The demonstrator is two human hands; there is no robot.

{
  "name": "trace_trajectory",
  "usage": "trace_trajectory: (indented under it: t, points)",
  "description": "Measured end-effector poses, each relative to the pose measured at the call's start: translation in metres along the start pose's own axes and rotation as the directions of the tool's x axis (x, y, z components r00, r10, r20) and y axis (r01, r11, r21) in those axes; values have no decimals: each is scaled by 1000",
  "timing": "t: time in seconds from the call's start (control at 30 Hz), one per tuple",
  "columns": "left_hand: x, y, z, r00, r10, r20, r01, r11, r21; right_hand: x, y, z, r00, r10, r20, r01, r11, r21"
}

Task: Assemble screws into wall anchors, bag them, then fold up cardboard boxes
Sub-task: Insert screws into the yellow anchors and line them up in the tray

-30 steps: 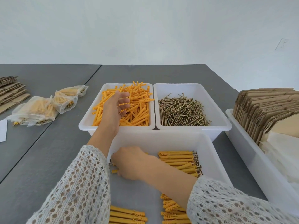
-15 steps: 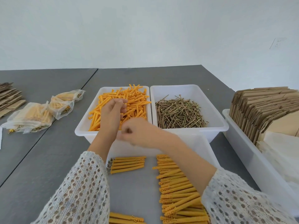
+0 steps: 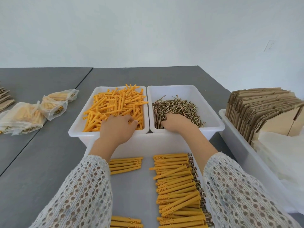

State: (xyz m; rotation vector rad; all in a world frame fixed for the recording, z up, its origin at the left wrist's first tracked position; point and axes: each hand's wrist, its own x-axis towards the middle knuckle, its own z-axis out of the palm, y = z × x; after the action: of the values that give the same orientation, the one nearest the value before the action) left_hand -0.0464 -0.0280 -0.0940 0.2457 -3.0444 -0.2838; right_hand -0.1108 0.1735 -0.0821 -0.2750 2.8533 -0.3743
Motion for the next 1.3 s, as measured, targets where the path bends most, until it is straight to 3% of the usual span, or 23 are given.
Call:
trace_trajectory:
  t: [0.13, 0.43, 0.6, 0.7, 0.87, 0.97, 1.17, 1.3]
  points:
    - [2, 1, -2, 997, 26, 68, -24, 999, -35, 0, 0, -1, 998, 4, 71, -7, 999, 48]
    - [1, -3, -2, 992, 117, 47, -112, 988, -106, 7, -6, -3, 989, -7, 145, -4, 997, 73]
    - [-2, -2, 4, 987, 101, -122, -121, 977, -176, 0, 0, 5, 978, 32, -205, 7, 982, 188]
    - [-2, -1, 3, 976, 111, -186, -159, 951, -267, -3, 0, 8, 921, 12, -390, 71, 977, 199]
    - [-7, 3, 2, 923, 158, -351, -241, 948, -207, -5, -4, -2, 802, 79, -592, 274, 832, 483]
    - [-11, 4, 2, 916, 161, -369, -234, 959, -162, -8, -12, -2, 767, 27, -641, 419, 736, 532]
    - [-12, 5, 1, 890, 163, -425, -235, 964, -124, -19, -32, 3, 704, -59, -707, 555, 667, 497]
    - [-12, 7, 1, 880, 184, -439, -265, 955, -131, -27, -43, 5, 703, -37, -710, 627, 502, 595]
